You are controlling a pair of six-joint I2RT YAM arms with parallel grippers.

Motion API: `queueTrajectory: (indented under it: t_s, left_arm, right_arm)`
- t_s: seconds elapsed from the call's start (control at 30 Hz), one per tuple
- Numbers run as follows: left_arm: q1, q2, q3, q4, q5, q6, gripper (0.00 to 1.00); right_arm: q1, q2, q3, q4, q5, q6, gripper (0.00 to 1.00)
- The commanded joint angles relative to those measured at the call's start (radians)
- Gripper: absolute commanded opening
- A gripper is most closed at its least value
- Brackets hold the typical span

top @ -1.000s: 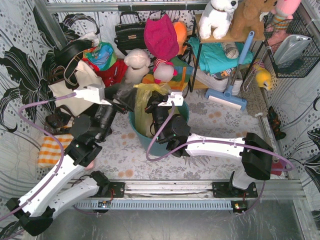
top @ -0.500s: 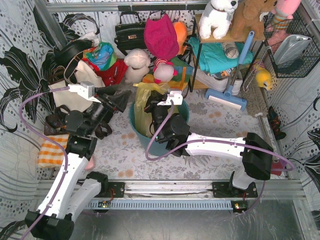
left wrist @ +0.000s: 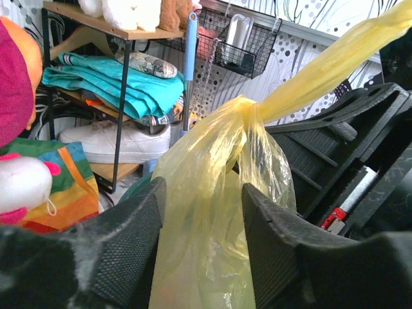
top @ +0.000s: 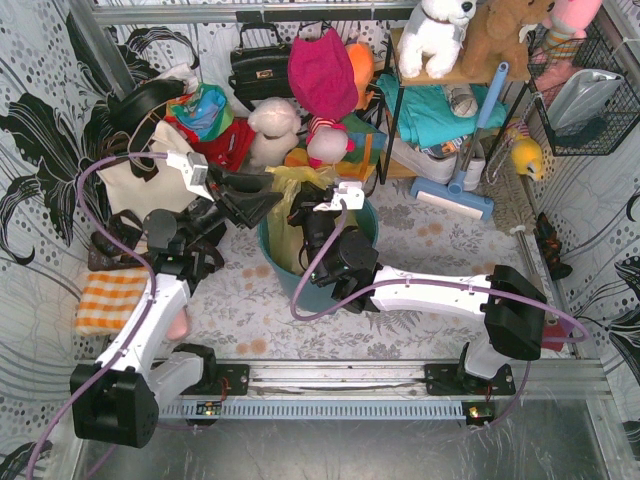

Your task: Tie the trash bag

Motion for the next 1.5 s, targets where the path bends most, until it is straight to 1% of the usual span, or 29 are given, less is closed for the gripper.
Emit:
queueTrajectory:
  t_s: [0.0, 0.1, 0.3, 0.33, 0.4, 0.47, 0.53, 0.77, 0.9, 1.03, 1.2, 1.33, 1.47]
  left_arm:
    - [0.006, 0.029, 0.054, 0.062, 0.04, 0.011, 0.55]
    - [0.006, 0.044, 0.063, 0.051, 0.05, 0.015, 0.42]
    - [-0.027, 0.027, 0.053, 0.09, 0.141, -0.009, 0.16]
    - [-0.041, 0.024, 0.054, 0.079, 0.15, -0.002, 0.12]
    - [-0.073, 0.012, 0.061, 0.018, 0.154, 0.039, 0.08]
    - [-0.103, -0.002, 0.074, -0.07, 0.146, 0.095, 0.07]
    - [-0.124, -0.018, 0.083, -0.12, 0.144, 0.126, 0.06]
    - [-0.141, -0.084, 0.079, -0.23, 0.135, 0.169, 0.05]
    - [-0.145, -0.107, 0.074, -0.264, 0.135, 0.175, 0.05]
    - [-0.147, -0.11, 0.074, -0.293, 0.132, 0.193, 0.06]
    - [-0.159, -0.093, 0.078, -0.273, 0.143, 0.177, 0.06]
    - [-0.169, -0.072, 0.082, -0.264, 0.155, 0.171, 0.06]
    - [-0.178, -0.065, 0.084, -0.296, 0.157, 0.187, 0.07]
  right_arm:
    - [-0.003, 0.005, 0.041, 0.01, -0.016, 0.02, 0.0]
    - [-0.003, 0.008, 0.042, 0.01, -0.016, 0.018, 0.0]
    - [-0.003, 0.014, 0.04, 0.027, -0.017, 0.0, 0.0]
    - [-0.004, 0.016, 0.041, 0.027, -0.024, -0.006, 0.0]
    - [-0.003, 0.023, 0.045, 0.036, -0.047, -0.038, 0.0]
    - [-0.005, 0.023, 0.036, 0.047, -0.065, -0.048, 0.0]
    - [-0.006, 0.022, 0.022, 0.071, -0.08, -0.065, 0.0]
    - [-0.034, -0.011, -0.05, 0.104, -0.191, -0.061, 0.0]
    - [-0.081, -0.054, -0.13, 0.119, -0.37, 0.028, 0.0]
    - [-0.125, -0.09, -0.175, 0.112, -0.549, 0.1, 0.0]
    - [-0.196, -0.124, -0.213, 0.097, -0.806, 0.247, 0.0]
    - [-0.216, -0.123, -0.221, 0.131, -0.935, 0.299, 0.0]
    - [-0.226, -0.113, -0.214, 0.156, -1.035, 0.334, 0.0]
